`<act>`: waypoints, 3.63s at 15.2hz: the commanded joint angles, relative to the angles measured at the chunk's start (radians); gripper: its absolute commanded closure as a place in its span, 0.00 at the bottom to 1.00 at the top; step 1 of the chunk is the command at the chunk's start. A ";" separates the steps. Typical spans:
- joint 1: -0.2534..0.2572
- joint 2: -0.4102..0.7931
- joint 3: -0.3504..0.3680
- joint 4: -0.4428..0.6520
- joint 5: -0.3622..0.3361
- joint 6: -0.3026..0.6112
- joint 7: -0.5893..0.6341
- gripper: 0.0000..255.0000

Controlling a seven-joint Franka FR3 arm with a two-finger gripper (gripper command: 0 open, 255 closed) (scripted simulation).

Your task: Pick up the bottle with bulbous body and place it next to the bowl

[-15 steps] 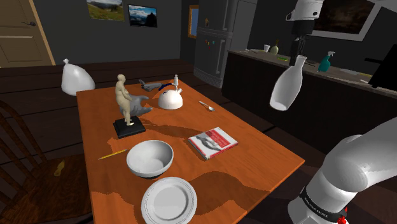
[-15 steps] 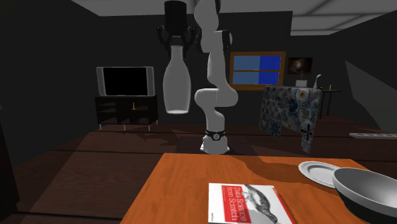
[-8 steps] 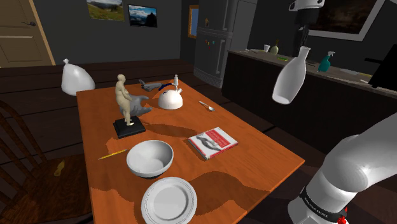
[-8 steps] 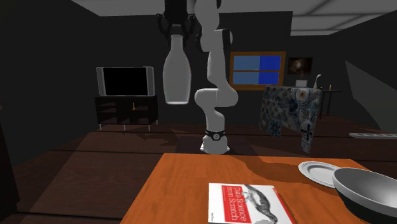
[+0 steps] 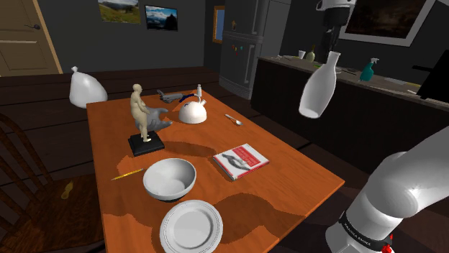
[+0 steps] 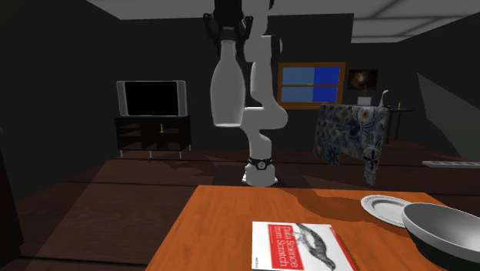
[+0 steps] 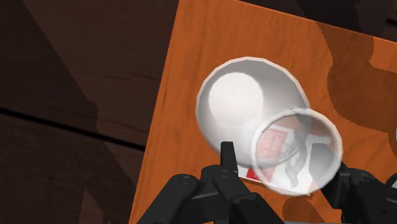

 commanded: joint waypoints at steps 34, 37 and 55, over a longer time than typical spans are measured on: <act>0.251 0.403 0.426 0.013 0.142 0.380 0.702 1.00; 0.251 0.397 0.426 -0.034 0.143 0.422 0.699 1.00; 0.251 0.410 0.426 -0.261 0.141 0.661 0.694 1.00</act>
